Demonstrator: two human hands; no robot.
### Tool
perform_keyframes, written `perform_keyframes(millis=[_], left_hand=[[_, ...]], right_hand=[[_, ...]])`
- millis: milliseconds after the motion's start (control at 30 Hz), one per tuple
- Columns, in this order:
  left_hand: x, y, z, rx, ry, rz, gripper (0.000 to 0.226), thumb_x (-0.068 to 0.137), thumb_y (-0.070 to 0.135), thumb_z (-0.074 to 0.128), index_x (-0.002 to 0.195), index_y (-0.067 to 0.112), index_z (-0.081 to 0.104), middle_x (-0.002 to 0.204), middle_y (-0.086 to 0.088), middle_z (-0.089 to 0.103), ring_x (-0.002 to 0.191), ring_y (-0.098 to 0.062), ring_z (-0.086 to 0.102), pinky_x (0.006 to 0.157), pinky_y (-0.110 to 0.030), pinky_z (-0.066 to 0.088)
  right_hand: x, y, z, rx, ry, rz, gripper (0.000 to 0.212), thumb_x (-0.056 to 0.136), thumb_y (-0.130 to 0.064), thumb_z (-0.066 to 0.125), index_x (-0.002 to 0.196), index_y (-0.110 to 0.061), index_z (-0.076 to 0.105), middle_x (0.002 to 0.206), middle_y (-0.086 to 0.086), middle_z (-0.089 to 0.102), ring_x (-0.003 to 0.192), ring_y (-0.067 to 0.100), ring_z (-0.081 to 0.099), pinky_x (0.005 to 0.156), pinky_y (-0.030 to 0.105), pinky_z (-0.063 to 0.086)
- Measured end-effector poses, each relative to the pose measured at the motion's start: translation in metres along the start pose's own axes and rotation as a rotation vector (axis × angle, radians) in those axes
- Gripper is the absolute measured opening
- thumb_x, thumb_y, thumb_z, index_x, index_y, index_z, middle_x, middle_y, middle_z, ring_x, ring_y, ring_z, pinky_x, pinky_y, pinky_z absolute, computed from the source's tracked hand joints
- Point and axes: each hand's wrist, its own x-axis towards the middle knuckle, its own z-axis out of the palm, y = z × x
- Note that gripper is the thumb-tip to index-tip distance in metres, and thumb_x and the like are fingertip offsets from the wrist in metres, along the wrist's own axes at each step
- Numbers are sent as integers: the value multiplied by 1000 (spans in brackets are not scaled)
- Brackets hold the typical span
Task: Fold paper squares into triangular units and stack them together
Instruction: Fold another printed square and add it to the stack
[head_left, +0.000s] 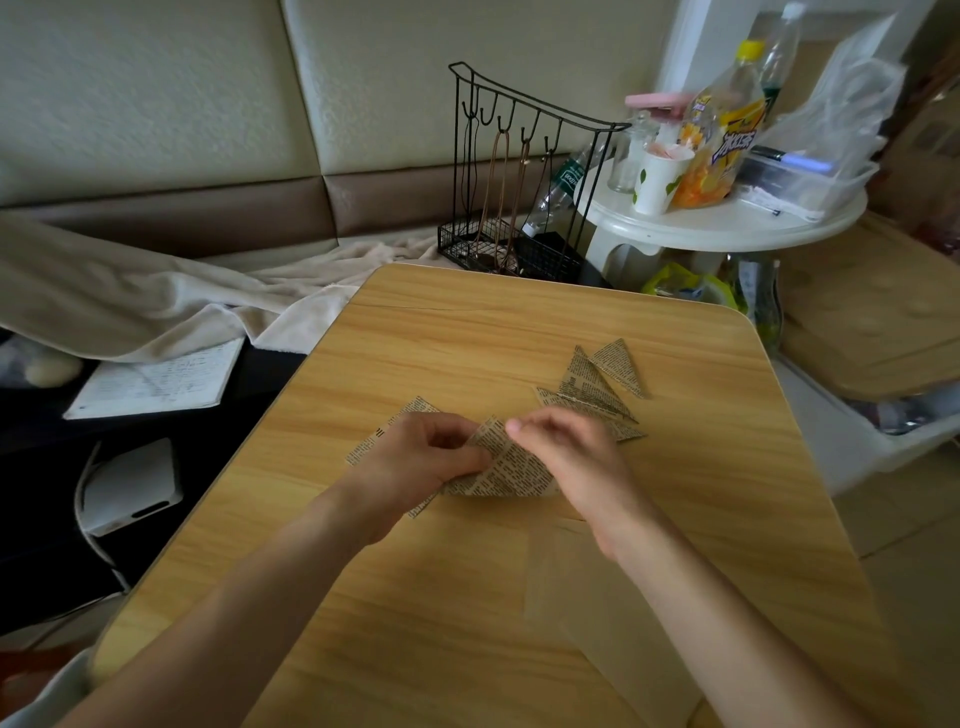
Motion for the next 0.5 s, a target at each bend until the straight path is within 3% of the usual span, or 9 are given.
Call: perform_keyframes(millis=[167,267,367,500], left_hand=[[4,-1,0,-105,140,17,27,82,15,84,107,12,75,99,-13,78,88,-21,74,85,-34,59],[4,0,-1,-241,139,-32,35,81,17,84,110,4,71,98,-13,77,88,-20,74,80,-30,61],[4,-2,1,-381,94,-73,34,83,9,81,109,-8,68,103,-22,74,93,-27,75,77,-28,62],[4,-1,-1,-349,139,-97,28,85,4,79,106,-12,70,99,-23,72,86,-25,74,73,-27,62]], right_hand=[[-2,3,2,-57,10,-5,13,95,-20,73,86,-11,71,71,-2,57,61,4,48,56,18,38],[-2,5,2,5,81,21,15,95,-20,72,85,-10,67,75,-1,59,63,4,48,56,15,37],[-1,5,2,45,109,46,17,95,-20,72,81,-12,67,75,1,59,62,3,49,54,12,37],[0,2,0,18,41,71,16,95,-23,71,84,-11,68,75,7,58,68,8,51,63,21,40]])
